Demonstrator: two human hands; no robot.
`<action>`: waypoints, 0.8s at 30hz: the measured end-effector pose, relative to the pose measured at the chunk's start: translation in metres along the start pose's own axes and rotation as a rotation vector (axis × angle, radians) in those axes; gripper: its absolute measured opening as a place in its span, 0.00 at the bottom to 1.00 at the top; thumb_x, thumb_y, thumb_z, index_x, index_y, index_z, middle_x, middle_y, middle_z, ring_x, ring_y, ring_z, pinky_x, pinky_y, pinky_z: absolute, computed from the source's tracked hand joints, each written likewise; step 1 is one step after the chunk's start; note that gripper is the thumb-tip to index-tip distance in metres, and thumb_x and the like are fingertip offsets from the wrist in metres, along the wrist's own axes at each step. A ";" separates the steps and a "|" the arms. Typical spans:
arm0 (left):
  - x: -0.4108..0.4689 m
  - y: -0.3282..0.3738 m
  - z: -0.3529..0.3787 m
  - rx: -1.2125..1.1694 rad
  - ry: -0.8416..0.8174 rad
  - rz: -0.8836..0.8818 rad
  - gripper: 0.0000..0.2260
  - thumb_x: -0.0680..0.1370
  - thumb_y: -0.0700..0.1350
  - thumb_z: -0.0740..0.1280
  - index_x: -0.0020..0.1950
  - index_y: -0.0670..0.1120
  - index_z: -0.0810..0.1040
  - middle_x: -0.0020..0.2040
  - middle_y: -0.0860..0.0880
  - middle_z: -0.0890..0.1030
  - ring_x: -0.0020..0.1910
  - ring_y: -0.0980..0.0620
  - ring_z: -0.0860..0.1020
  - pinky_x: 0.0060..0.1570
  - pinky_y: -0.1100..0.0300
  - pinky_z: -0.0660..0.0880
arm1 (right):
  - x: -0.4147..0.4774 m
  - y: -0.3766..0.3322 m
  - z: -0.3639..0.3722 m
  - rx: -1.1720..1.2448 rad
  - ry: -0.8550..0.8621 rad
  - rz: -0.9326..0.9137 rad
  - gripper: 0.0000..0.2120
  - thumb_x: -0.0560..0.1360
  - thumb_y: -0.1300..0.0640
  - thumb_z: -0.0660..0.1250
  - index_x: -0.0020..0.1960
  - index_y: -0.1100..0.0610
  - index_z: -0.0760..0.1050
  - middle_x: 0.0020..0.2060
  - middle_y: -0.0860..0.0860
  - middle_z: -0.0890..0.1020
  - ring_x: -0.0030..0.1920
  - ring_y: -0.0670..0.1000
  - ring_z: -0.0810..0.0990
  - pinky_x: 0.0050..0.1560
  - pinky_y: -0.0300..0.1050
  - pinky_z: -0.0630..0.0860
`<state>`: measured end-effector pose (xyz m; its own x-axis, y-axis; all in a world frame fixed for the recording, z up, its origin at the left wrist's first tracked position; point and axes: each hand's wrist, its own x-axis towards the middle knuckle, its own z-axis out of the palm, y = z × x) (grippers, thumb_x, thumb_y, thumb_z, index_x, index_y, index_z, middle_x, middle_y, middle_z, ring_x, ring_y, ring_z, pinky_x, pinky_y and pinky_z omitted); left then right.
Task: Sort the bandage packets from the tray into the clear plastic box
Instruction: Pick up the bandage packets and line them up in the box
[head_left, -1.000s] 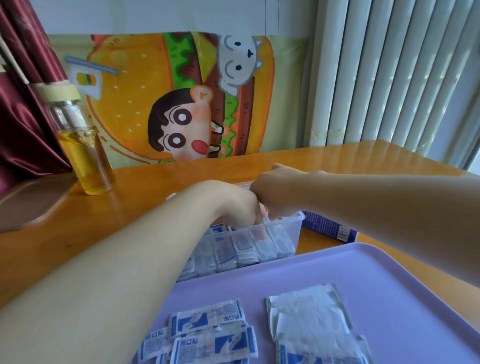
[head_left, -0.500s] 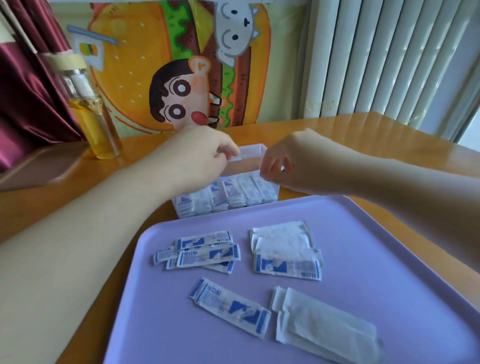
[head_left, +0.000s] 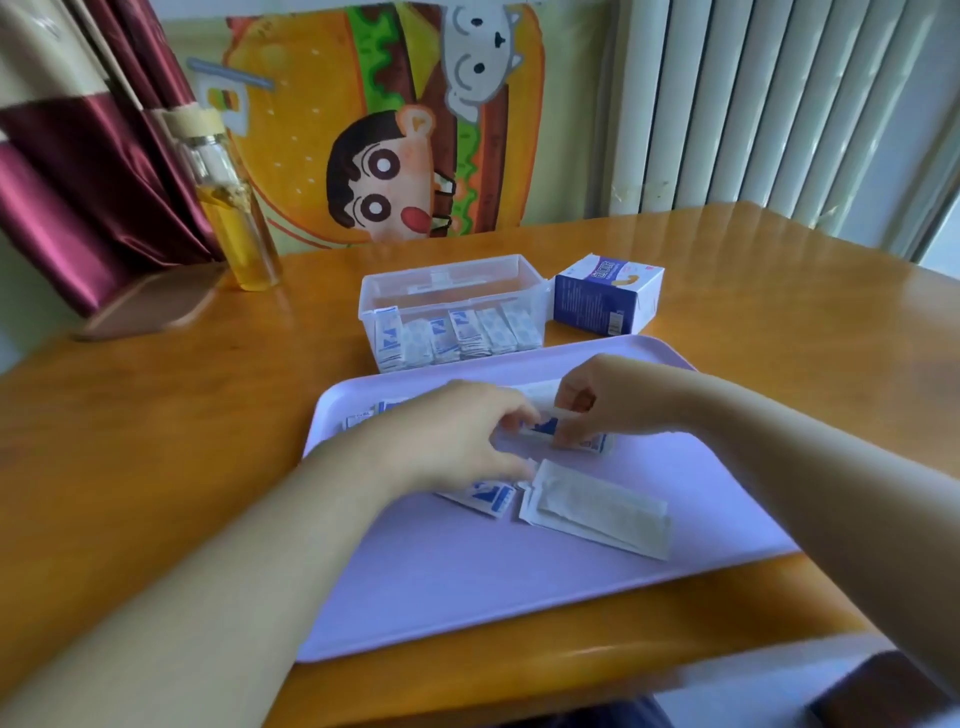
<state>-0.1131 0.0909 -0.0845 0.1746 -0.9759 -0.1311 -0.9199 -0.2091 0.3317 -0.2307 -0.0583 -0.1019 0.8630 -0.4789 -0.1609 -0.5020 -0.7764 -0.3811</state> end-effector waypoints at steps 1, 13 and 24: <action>0.000 -0.003 -0.003 -0.047 0.037 -0.046 0.19 0.75 0.54 0.68 0.65 0.55 0.73 0.56 0.59 0.76 0.50 0.56 0.77 0.47 0.65 0.74 | -0.003 0.002 -0.001 0.028 0.026 0.003 0.09 0.70 0.49 0.72 0.35 0.46 0.73 0.31 0.43 0.75 0.32 0.46 0.70 0.31 0.36 0.64; 0.008 -0.002 0.017 -1.258 0.285 -0.268 0.18 0.75 0.46 0.69 0.64 0.44 0.73 0.59 0.44 0.78 0.45 0.51 0.81 0.43 0.59 0.80 | -0.021 -0.014 0.006 1.043 0.096 0.006 0.06 0.74 0.57 0.68 0.44 0.59 0.82 0.51 0.61 0.83 0.50 0.54 0.78 0.65 0.58 0.69; -0.019 -0.015 0.021 -0.657 0.848 -0.065 0.07 0.74 0.46 0.71 0.37 0.51 0.76 0.32 0.56 0.77 0.33 0.54 0.76 0.33 0.68 0.70 | -0.030 -0.028 0.013 1.205 0.215 0.038 0.06 0.78 0.57 0.62 0.47 0.54 0.77 0.35 0.47 0.83 0.35 0.45 0.75 0.40 0.40 0.67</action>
<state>-0.1101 0.1142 -0.1067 0.6353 -0.6341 0.4409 -0.5755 -0.0079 0.8178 -0.2419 -0.0169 -0.0983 0.7648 -0.6393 -0.0802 -0.0535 0.0611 -0.9967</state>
